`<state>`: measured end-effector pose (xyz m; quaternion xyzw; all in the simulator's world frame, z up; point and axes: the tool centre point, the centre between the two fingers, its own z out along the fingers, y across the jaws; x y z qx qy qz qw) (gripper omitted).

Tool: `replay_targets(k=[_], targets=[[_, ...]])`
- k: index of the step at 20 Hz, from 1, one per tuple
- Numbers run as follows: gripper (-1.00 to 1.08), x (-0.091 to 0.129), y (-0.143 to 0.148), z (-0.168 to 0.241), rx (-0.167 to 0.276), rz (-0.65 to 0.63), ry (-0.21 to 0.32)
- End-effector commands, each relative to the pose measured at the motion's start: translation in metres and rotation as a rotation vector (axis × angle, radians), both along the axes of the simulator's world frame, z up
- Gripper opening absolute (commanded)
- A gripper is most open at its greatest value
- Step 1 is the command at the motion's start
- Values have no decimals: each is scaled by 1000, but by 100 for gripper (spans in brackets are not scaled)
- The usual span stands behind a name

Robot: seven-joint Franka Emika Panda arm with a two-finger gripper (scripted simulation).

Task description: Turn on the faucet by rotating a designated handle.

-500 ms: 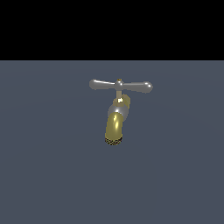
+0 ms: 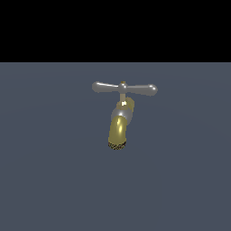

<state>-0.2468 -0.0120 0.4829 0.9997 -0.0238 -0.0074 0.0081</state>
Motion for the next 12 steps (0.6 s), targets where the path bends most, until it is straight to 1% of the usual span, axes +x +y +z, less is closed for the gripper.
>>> replay_targets(k=[1, 6, 12], targets=[[-100, 1, 0, 0, -2, -5, 1], [-100, 2, 0, 0, 1, -8, 1], [-100, 14, 2, -2, 25, -47, 4]])
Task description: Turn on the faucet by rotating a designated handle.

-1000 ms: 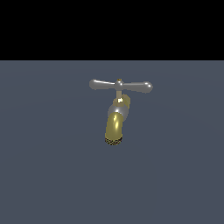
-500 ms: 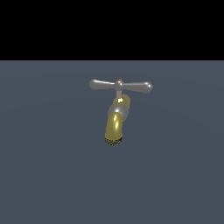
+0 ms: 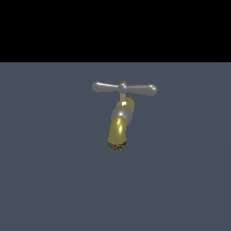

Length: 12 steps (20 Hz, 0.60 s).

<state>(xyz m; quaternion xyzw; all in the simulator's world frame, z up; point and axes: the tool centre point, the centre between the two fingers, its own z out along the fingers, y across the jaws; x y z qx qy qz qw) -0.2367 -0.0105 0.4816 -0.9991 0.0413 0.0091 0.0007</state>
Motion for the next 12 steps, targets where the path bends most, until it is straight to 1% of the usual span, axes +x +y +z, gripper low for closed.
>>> replay_targets(k=[1, 7, 12], targets=[[-100, 6, 1, -2, 13, -22, 2], [-100, 31, 6, -8, 58, -110, 14], [-100, 61, 11, -19, 104, -222, 34]])
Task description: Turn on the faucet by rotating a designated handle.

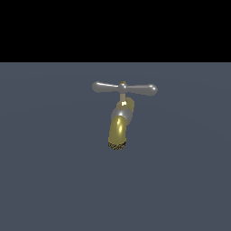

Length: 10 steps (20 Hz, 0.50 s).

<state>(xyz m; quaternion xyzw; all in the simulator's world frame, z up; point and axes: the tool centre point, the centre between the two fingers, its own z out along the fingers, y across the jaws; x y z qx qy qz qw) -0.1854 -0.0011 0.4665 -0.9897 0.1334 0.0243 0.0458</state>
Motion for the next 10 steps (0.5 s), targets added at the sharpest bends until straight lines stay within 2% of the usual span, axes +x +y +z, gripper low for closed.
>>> replay_targets(k=[1, 10], targets=[[-100, 16, 3, -7, 23, -63, 13], [-100, 76, 14, -39, 80, -311, 72]])
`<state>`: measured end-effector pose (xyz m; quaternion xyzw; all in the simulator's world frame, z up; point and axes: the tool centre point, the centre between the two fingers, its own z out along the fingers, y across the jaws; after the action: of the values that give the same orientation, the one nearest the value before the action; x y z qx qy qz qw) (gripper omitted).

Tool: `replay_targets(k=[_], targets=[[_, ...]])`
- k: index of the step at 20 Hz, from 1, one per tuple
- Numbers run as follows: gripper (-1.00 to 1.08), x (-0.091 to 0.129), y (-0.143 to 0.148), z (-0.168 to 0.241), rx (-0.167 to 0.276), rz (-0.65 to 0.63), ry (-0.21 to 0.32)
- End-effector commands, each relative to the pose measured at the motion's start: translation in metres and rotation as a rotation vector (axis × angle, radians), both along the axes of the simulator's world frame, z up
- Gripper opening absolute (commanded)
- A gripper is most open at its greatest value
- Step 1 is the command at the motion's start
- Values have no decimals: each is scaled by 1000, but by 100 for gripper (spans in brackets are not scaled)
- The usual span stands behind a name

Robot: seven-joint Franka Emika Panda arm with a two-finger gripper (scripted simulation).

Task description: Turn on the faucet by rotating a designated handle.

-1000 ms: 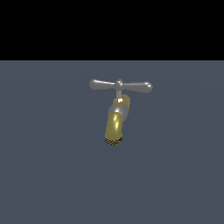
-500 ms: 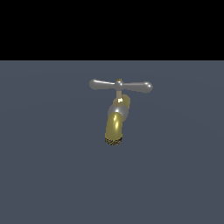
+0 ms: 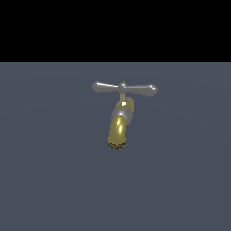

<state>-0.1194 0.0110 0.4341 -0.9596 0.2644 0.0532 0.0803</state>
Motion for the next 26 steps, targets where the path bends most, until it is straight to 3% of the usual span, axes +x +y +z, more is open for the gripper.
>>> replay_targets(k=[1, 13, 26], targets=[[-100, 17, 3, -10, 11, -72, 19], [-100, 90, 17, -70, 11, -423, 105], [-100, 157, 31, -146, -65, -805, 148]])
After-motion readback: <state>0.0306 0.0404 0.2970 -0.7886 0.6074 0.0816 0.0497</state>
